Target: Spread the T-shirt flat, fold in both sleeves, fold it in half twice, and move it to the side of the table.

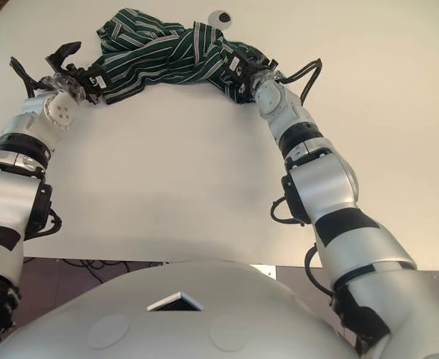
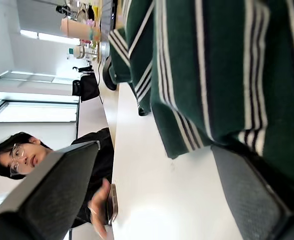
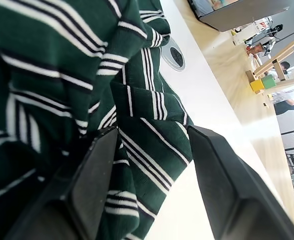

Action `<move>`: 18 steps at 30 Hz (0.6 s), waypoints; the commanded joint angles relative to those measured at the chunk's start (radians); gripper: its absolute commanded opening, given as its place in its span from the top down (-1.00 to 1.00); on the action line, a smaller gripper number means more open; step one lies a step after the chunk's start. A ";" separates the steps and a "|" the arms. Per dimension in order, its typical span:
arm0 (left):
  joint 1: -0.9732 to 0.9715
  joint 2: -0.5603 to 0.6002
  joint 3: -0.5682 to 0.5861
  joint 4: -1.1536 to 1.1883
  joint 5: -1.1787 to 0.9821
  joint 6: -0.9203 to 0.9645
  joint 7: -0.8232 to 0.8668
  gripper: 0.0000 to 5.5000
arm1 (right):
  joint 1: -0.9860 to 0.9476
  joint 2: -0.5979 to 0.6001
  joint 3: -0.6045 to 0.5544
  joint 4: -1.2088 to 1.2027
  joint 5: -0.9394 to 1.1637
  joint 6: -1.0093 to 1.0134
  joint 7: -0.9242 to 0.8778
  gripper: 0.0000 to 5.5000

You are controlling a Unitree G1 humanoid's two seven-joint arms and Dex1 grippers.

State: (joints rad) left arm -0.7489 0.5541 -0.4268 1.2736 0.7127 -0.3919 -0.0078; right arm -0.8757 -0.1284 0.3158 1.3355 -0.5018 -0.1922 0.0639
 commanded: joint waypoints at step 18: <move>0.507 0.333 -0.081 -0.386 -0.511 -0.322 -0.935 -0.50 | 0.549 -0.600 -0.052 -0.090 0.271 -0.379 0.772 0.08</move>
State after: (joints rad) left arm -0.3895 0.8930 -0.4252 0.8542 0.0988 -0.8115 -0.8034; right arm -0.5134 -0.6729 0.2301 1.1468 -0.1538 -0.6681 0.7329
